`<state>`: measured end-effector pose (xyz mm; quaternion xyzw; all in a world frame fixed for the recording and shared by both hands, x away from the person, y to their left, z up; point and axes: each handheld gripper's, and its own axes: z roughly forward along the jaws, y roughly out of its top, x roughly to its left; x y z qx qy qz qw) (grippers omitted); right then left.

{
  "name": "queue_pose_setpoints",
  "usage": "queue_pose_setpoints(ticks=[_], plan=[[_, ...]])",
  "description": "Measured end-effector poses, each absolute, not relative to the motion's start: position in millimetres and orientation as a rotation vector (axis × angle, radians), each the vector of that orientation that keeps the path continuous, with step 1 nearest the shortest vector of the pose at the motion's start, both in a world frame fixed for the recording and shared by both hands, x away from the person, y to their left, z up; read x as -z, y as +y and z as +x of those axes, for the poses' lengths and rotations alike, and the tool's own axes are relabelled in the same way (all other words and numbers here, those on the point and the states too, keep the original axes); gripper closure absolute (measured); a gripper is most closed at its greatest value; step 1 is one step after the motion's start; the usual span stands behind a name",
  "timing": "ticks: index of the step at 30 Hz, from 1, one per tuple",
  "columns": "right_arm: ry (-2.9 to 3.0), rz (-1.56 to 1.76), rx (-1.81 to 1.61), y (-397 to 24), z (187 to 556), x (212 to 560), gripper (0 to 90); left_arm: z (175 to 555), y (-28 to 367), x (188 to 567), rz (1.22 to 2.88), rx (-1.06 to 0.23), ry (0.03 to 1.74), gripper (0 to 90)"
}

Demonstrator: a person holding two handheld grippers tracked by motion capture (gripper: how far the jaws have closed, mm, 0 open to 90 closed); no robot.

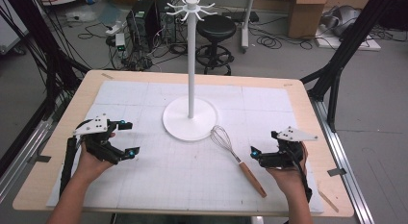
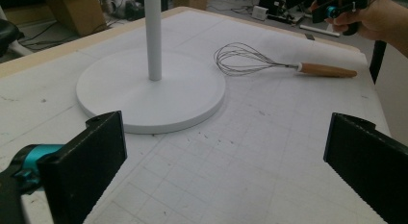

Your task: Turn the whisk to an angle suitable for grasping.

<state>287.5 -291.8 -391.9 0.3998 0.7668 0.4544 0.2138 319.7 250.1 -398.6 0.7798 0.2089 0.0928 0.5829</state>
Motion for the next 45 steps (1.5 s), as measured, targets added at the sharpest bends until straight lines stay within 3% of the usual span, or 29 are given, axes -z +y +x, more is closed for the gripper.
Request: queue_pose_setpoints(ticks=[32, 36, 38, 42, 45], plan=[[2.363, 1.103, -1.049, -254.5, 268.2, 411.5, 3.0, 320.4, 251.7, 398.1, 1.817, -0.23, 0.48, 1.7], [2.417, 1.11, -0.985, -248.6, 270.7, 417.8, 6.7, 320.5, 252.6, 397.5, 1.812, -0.232, 0.48, 1.7], [2.443, 1.114, -0.967, -247.5, 271.8, 420.6, 15.7, 320.7, 252.8, 397.8, 1.811, -0.232, 0.485, 1.7], [2.473, 1.121, -0.944, -246.3, 272.9, 424.4, 17.6, 321.4, 252.3, 398.8, 1.819, -0.23, 0.485, 1.7], [2.519, 1.118, -0.907, -245.0, 274.2, 427.8, 30.8, 321.7, 251.6, 399.1, 1.82, -0.23, 0.482, 1.8]])
